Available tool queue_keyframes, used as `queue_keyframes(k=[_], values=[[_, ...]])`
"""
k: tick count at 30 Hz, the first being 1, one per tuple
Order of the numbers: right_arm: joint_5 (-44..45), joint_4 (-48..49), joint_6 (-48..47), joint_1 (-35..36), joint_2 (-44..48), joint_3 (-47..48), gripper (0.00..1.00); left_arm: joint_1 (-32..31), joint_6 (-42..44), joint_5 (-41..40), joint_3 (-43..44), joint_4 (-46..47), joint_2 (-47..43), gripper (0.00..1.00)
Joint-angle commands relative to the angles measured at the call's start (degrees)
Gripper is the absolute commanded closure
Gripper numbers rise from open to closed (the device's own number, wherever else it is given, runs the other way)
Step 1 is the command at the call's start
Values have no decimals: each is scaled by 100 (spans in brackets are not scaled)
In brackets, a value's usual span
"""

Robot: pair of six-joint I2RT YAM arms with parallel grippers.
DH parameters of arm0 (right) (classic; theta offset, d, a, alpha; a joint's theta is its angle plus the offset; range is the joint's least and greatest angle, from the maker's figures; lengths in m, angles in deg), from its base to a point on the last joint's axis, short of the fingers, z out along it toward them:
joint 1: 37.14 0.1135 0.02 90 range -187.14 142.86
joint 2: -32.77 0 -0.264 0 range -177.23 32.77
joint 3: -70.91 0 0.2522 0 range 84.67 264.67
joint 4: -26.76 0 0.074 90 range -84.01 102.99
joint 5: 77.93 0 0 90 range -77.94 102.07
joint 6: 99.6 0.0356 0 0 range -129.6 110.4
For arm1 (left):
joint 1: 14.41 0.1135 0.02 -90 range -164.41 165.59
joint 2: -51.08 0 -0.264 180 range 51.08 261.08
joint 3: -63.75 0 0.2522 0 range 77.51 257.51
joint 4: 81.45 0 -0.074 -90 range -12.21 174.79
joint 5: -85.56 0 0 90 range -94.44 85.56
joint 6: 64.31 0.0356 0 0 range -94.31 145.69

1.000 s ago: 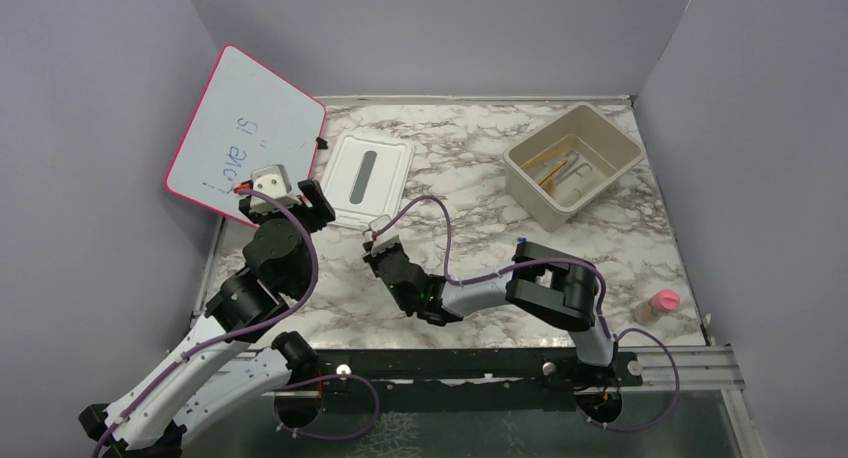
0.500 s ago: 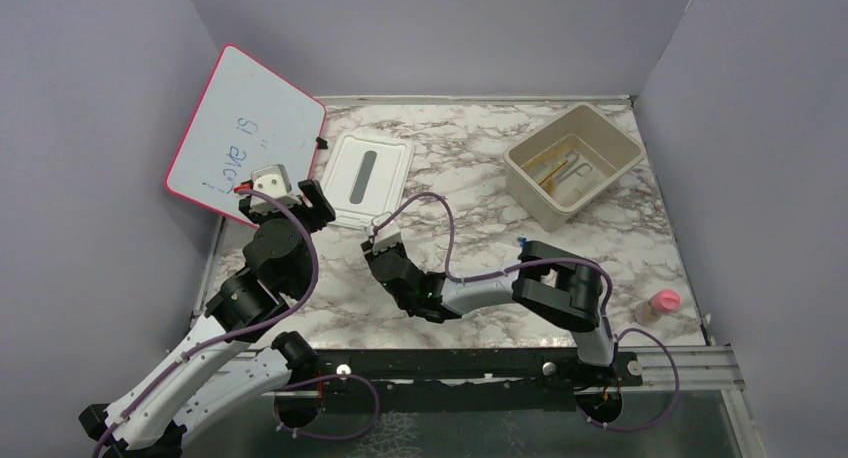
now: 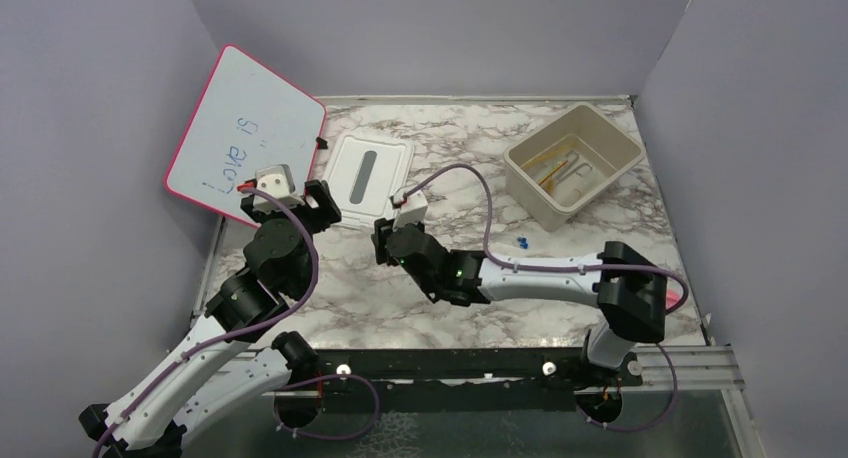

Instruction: Organize the chemistry lab equipment

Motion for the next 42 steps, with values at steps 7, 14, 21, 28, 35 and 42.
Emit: queue_keyframes(k=[7, 14, 21, 28, 35, 42], values=[[-811, -4969, 1943, -1456, 1175, 764, 46, 16, -438, 2353, -117, -216, 25, 12], [-656, -5104, 2080, -2715, 1860, -360, 45, 17, -986, 4036, -342, -48, 385, 11], [-609, -4748, 1870, -3366, 1350, -776, 43, 17, -1322, 4651, -477, -46, 682, 12], [-9, -4537, 2600, -3374, 1054, -1041, 34, 16, -1298, 4832, -608, -47, 908, 12], [231, -4630, 3057, -3371, 598, -1010, 34, 17, -1315, 4953, -625, -48, 1202, 12], [136, -4114, 2862, -3374, 561, -1384, 35, 12, -1359, 4901, -653, -85, 1271, 13]])
